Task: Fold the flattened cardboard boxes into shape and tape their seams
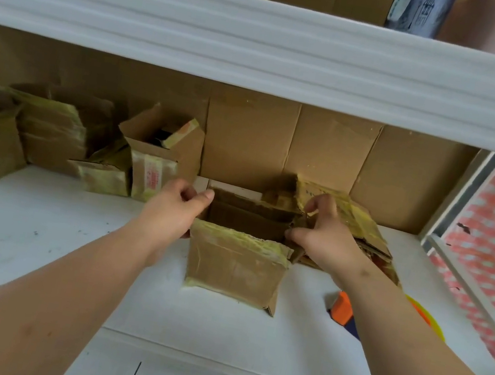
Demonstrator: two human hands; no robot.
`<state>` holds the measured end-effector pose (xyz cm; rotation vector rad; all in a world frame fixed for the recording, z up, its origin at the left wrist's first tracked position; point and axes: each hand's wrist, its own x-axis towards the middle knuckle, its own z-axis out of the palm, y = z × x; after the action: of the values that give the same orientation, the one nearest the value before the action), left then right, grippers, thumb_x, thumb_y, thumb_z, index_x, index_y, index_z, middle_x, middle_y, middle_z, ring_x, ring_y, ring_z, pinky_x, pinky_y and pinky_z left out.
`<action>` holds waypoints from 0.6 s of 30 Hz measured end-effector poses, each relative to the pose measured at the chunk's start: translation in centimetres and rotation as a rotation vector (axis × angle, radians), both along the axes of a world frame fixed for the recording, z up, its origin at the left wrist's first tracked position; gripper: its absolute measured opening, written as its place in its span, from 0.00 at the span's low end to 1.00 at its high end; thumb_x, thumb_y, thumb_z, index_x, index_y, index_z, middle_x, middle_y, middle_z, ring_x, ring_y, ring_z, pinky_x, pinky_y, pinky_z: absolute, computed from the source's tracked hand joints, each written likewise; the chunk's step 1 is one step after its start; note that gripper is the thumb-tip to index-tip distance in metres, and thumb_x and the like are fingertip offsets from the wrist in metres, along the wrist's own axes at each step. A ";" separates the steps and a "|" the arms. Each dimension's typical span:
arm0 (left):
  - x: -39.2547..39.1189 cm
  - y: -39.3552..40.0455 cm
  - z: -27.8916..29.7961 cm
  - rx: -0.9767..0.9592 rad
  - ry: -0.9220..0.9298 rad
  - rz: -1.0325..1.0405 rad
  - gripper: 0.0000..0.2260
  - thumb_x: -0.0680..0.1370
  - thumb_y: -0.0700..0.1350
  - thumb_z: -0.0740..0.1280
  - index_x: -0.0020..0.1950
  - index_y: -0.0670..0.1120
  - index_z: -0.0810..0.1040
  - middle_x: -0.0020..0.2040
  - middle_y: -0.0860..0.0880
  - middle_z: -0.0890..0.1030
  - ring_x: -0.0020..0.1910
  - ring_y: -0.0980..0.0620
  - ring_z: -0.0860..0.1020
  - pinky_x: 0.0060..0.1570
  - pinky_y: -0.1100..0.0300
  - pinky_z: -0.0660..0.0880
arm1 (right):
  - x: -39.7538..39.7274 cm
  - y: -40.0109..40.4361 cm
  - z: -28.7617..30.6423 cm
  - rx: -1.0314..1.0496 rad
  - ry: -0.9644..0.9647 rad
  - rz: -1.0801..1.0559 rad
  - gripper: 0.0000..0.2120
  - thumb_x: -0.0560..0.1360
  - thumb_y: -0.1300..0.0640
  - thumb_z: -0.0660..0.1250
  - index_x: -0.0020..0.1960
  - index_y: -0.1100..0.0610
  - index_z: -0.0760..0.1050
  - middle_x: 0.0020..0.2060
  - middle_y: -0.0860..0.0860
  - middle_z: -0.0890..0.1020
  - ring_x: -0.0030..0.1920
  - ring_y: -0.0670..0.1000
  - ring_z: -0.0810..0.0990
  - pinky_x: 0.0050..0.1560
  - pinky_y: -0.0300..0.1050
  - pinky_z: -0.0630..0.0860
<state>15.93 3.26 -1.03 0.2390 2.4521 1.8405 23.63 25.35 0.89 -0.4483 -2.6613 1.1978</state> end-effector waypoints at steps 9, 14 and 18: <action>0.3 -0.2 0.1 -0.206 0.219 -0.092 0.06 0.80 0.53 0.66 0.55 0.54 0.76 0.49 0.49 0.77 0.49 0.52 0.76 0.50 0.53 0.79 | 0.1 0.1 -1.1 0.020 0.102 0.084 0.14 0.79 0.48 0.67 0.64 0.47 0.75 0.58 0.50 0.76 0.51 0.46 0.75 0.39 0.30 0.68; 0.1 -0.2 -0.3 -0.270 0.151 -0.196 0.23 0.78 0.50 0.71 0.71 0.58 0.69 0.50 0.49 0.74 0.49 0.50 0.77 0.56 0.49 0.79 | -0.5 0.3 -1.0 -0.021 0.002 0.146 0.29 0.77 0.51 0.69 0.76 0.40 0.64 0.68 0.49 0.70 0.62 0.51 0.71 0.48 0.35 0.71; -0.3 -0.4 -0.2 -0.255 0.149 -0.204 0.21 0.78 0.49 0.70 0.71 0.56 0.72 0.49 0.48 0.76 0.49 0.51 0.78 0.56 0.51 0.78 | -1.2 -0.1 -0.9 -0.018 -0.019 0.142 0.31 0.78 0.47 0.67 0.78 0.41 0.60 0.65 0.48 0.72 0.59 0.50 0.74 0.60 0.45 0.73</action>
<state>15.67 2.90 -1.22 0.6032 2.6112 1.4625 22.38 25.21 0.00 -0.2780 -2.7406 1.2632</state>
